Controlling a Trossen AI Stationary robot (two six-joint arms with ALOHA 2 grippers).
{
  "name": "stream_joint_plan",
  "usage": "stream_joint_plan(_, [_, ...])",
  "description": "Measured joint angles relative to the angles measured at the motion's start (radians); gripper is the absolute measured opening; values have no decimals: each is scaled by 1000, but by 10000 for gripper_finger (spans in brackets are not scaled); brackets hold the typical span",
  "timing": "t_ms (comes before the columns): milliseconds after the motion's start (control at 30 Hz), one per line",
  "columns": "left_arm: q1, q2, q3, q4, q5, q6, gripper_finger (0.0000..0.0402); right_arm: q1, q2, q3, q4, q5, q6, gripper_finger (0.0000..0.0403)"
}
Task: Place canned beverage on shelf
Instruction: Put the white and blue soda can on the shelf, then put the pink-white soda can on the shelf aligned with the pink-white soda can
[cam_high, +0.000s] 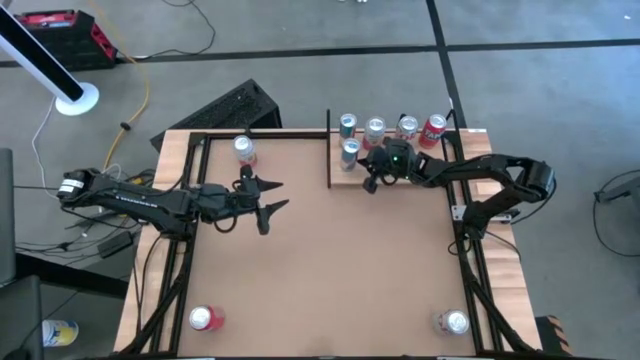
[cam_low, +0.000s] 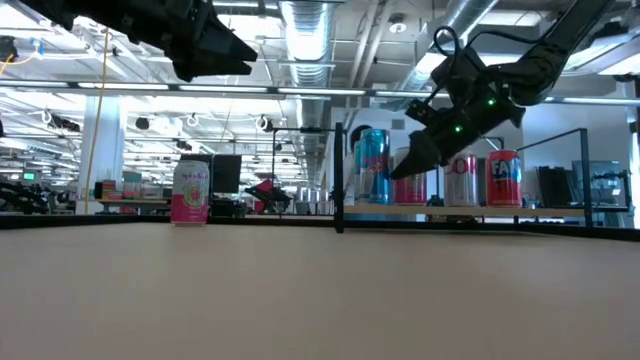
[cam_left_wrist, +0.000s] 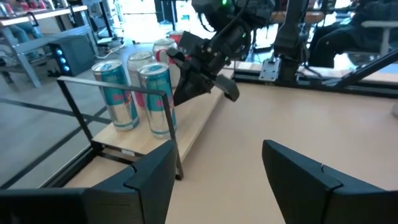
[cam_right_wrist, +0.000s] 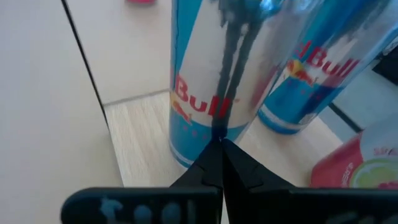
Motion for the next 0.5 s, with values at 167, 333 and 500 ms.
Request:
stream_joint_plan(167, [0,0,0,-1,-14,6,223,6,-1,7,11,0,4,21])
stream_joint_plan(333, [0,0,0,-3,-31,5,223,7,-1,10,-98,1,-7,21])
stream_joint_plan(500, [14,-1,0,-31,-210,38,223,31,-20,11,-223,6,12,21])
